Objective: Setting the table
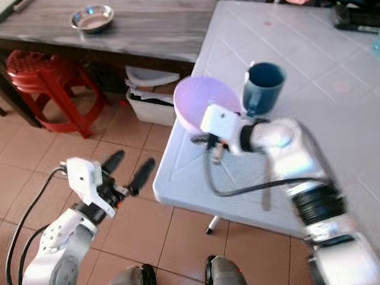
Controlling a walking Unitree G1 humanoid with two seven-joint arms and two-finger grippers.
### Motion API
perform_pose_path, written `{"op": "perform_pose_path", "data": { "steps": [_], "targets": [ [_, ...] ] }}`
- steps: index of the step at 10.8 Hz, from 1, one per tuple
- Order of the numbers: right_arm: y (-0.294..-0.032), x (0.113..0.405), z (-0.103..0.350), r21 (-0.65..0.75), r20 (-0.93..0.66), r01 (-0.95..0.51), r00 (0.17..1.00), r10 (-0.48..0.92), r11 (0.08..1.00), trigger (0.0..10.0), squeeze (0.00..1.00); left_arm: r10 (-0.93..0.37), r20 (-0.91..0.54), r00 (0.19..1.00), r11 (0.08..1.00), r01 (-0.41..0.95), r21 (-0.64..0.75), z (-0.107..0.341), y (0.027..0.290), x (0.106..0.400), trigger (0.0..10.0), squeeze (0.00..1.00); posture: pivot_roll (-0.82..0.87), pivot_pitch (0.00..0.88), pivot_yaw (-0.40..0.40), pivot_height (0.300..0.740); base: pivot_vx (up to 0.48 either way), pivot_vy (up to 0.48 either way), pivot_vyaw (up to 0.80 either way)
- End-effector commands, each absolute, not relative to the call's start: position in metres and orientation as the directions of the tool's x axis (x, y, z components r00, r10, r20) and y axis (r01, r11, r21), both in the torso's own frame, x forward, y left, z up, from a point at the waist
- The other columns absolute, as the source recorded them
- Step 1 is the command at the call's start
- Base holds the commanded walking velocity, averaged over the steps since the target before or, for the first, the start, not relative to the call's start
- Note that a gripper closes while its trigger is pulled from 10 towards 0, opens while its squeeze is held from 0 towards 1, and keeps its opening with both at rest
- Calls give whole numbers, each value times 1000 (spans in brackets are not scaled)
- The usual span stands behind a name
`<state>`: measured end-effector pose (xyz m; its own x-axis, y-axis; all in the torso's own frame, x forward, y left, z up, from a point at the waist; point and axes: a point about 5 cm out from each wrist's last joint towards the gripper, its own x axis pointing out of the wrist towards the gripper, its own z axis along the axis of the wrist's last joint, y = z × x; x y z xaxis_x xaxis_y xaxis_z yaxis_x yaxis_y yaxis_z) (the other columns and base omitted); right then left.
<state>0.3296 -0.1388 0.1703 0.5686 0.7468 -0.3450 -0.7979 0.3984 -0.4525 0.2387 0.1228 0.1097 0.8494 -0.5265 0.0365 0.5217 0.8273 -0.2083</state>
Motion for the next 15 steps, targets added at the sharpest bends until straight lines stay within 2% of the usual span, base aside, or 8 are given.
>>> {"op": "perform_pose_path", "data": {
  "steps": [1, 2, 4, 7, 9, 10, 11, 15],
  "targets": [
    [-142, 330, 163, -446, -342, -783, 596, 726, 433, 0, 0, -505, 16, 863, 847, 499, -185, 105, 129, 241, 10000, 0, -20, 168, 38, 740, 0, 0, 0],
    [-136, 330, 169, -447, -230, -734, 648, 726, 512, 0, 0, -464, 27, 885, 872, 462, -162, 107, 136, 249, 10000, 0, -22, 156, 28, 740, 0, 371, 0],
    [-130, 321, 163, -433, -171, -709, 672, 721, 558, 0, 0, -420, 25, 907, 896, 419, -148, 107, 143, 256, 10000, 0, -26, 149, 21, 740, 0, 433, 0],
    [-121, 308, 149, -394, -38, -589, 777, 628, 705, 0, 0, -343, 21, 939, 929, 343, -142, 98, 146, 262, 10000, 0, -47, 141, 43, 740, 0, 425, 0],
    [-120, 297, 143, -410, 14, -512, 824, 567, 754, 0, 0, -316, 41, 948, 938, 319, -135, 98, 143, 265, 10000, 0, -47, 136, 37, 740, 298, 375, 0],
    [-123, 292, 142, -429, 62, -436, 860, 507, 791, 4706, 0, -304, 44, 952, 942, 307, -133, 97, 142, 267, 10000, 0, -48, 132, 28, 740, 442, 0, 0],
    [-126, 288, 140, -406, 85, -374, 893, 442, 834, 10000, 0, -294, 50, 954, 945, 298, -135, 98, 141, 268, 10000, 0, -47, 130, 24, 740, 446, 0, 0],
    [-114, 280, 140, -384, 128, -340, 901, 415, 858, 10000, 0, -309, 108, 945, 939, 321, -123, 111, 128, 282, 10000, 0, -65, 133, 32, 740, 451, 0, 0]
  ]
}}
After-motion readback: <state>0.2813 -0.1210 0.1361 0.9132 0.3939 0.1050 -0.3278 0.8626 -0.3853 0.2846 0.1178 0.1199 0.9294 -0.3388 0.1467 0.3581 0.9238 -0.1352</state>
